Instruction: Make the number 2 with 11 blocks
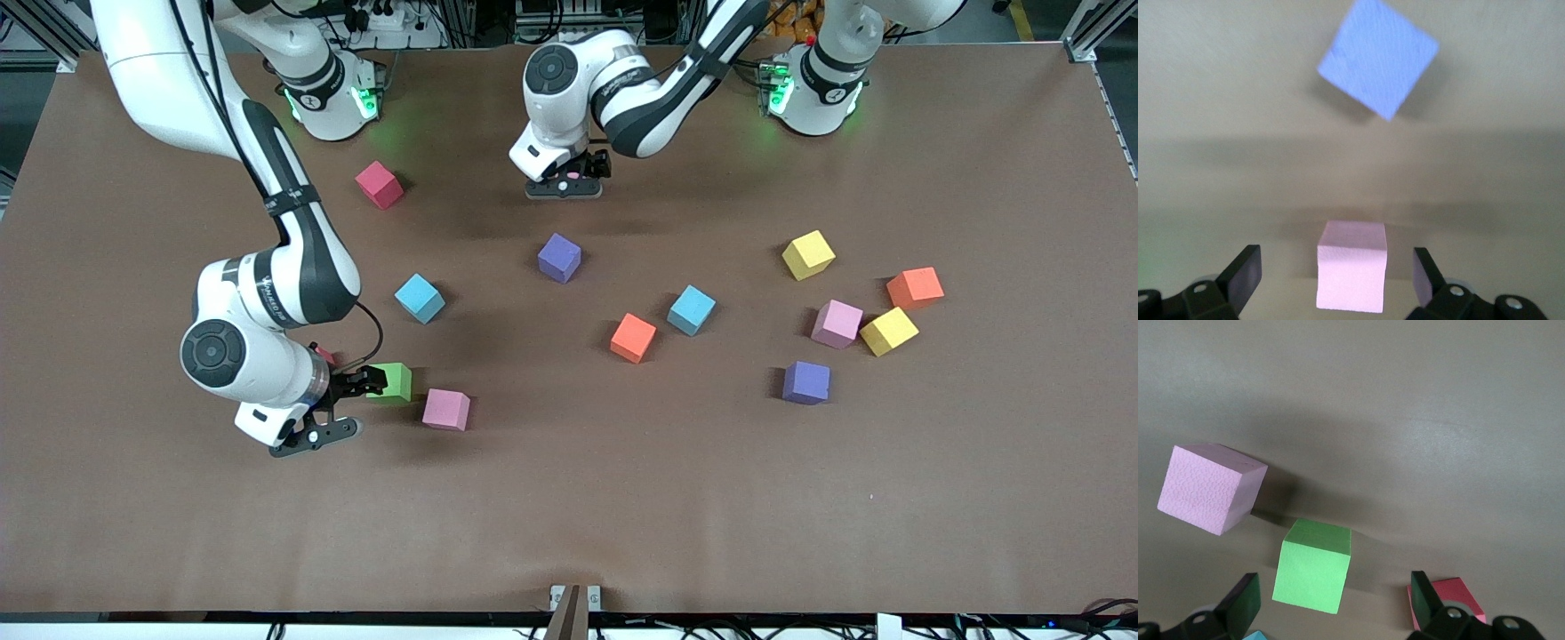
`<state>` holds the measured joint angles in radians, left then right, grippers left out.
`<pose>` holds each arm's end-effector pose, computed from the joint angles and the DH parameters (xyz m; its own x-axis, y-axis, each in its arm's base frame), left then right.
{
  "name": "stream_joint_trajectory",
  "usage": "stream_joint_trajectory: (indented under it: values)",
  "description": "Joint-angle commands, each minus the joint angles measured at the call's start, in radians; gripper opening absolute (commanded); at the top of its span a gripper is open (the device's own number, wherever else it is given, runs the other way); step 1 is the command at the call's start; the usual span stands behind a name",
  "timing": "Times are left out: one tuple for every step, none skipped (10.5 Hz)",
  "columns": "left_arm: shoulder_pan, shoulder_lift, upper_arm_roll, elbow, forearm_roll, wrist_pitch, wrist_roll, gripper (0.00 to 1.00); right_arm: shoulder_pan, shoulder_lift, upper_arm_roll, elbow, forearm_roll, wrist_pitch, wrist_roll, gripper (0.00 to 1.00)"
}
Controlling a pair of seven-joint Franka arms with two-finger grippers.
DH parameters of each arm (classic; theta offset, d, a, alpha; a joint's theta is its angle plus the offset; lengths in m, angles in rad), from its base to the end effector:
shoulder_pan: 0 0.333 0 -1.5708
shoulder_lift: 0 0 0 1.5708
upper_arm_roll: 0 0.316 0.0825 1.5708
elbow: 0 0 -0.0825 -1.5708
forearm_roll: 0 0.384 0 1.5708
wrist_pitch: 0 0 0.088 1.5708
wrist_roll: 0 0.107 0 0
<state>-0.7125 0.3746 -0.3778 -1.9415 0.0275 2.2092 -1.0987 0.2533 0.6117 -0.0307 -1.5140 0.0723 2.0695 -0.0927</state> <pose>0.2902 -0.5340 0.2963 0.9903 0.0107 -0.1382 0.0082 -0.9998 -0.0190 0.6819 0.1616 0.3006 0.9583 0.2810 -0.0521 0.2786 -0.9592 -0.0489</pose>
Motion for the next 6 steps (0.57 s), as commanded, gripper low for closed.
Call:
stream_joint_trajectory:
  values:
    - [0.047,-0.036,0.014,0.035,-0.029,-0.042,-0.042,1.00,-0.003,-0.010,0.006,0.005,0.012,-0.012,-0.005,1.00]
    - [0.045,-0.025,0.051,0.074,-0.055,-0.042,-0.081,1.00,-0.005,-0.010,0.006,0.008,0.012,-0.011,-0.005,1.00]
    - [0.042,0.007,0.065,0.114,-0.060,-0.042,-0.105,1.00,-0.006,-0.015,0.005,0.008,0.012,-0.012,-0.005,1.00]
    - [0.042,0.042,0.074,0.143,-0.060,-0.042,-0.143,1.00,-0.008,-0.021,0.005,0.006,0.012,-0.012,-0.005,1.00]
    - [0.042,0.070,0.077,0.165,-0.072,-0.042,-0.179,1.00,-0.008,-0.018,0.005,0.005,0.012,-0.011,-0.007,1.00]
    - [0.042,0.101,0.082,0.185,-0.105,-0.040,-0.240,1.00,-0.008,-0.018,0.005,0.003,0.012,-0.011,-0.007,1.00]
